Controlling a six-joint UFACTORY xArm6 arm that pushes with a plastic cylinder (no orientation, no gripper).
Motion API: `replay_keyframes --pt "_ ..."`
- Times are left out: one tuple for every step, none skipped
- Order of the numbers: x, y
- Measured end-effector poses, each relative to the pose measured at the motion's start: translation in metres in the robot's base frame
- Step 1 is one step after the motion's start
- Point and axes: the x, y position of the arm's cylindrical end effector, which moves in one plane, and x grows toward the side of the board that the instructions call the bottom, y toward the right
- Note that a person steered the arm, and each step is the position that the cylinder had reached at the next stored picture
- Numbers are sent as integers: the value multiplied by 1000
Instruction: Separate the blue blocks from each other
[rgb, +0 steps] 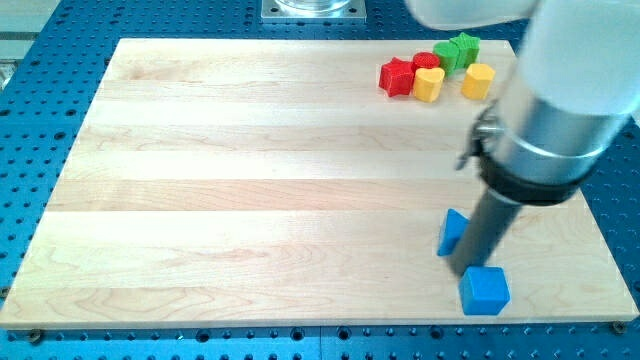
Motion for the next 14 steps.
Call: replay_keyframes --pt "2 55" --pt "27 119" --pt "40 105" --pt "40 54" --pt "40 -8" --pt "40 -54" --pt "29 -100" --pt "8 -100" --pt "-13 -86" --pt "-31 -140" --pt "2 -199" --pt "39 -214" --pt "41 -204" --pt "41 -195"
